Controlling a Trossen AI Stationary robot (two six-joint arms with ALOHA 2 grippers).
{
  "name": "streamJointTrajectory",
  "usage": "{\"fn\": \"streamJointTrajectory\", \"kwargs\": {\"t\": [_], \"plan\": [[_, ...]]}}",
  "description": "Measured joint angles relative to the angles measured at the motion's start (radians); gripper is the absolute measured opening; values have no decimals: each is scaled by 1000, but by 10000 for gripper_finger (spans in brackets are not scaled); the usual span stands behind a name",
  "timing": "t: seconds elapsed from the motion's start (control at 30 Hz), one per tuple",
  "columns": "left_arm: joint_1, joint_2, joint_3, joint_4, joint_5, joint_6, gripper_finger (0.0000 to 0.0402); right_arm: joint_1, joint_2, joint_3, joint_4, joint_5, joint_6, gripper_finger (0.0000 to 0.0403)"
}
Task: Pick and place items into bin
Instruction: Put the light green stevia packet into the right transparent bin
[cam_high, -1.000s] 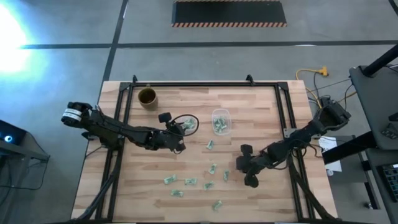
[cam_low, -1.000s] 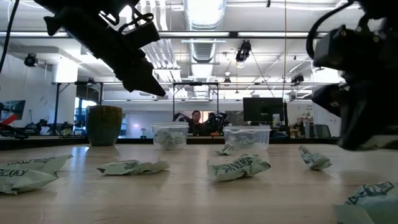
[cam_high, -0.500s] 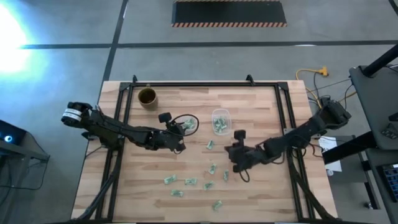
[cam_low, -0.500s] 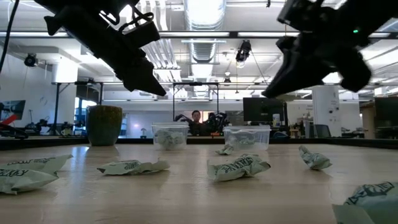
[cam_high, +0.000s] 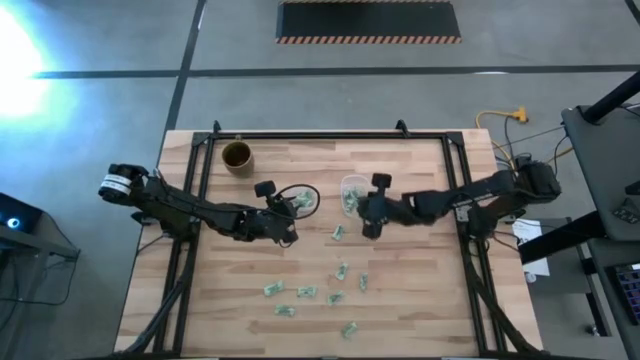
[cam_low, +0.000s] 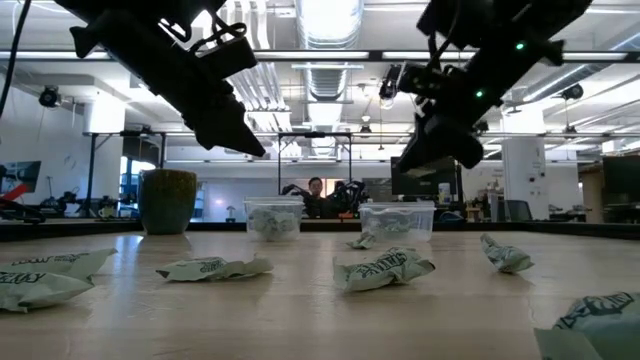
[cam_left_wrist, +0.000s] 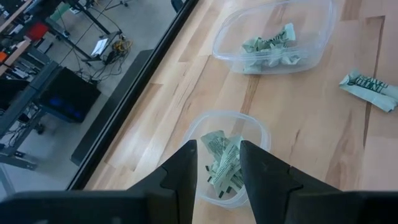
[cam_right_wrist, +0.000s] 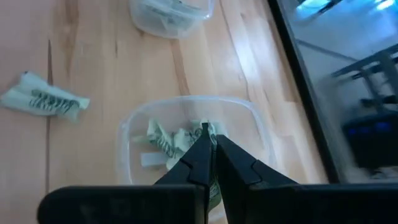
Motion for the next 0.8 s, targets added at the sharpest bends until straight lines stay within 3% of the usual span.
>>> {"fn": "streamJointTrajectory", "kwargs": {"t": [0.3,0.8], "plan": [[0,0,0,0,0,0,105,-175,0,-7,114,-276,-21,13],[0,0,0,0,0,0,105,-258,0,-29,148,-362,-14,13]]}}
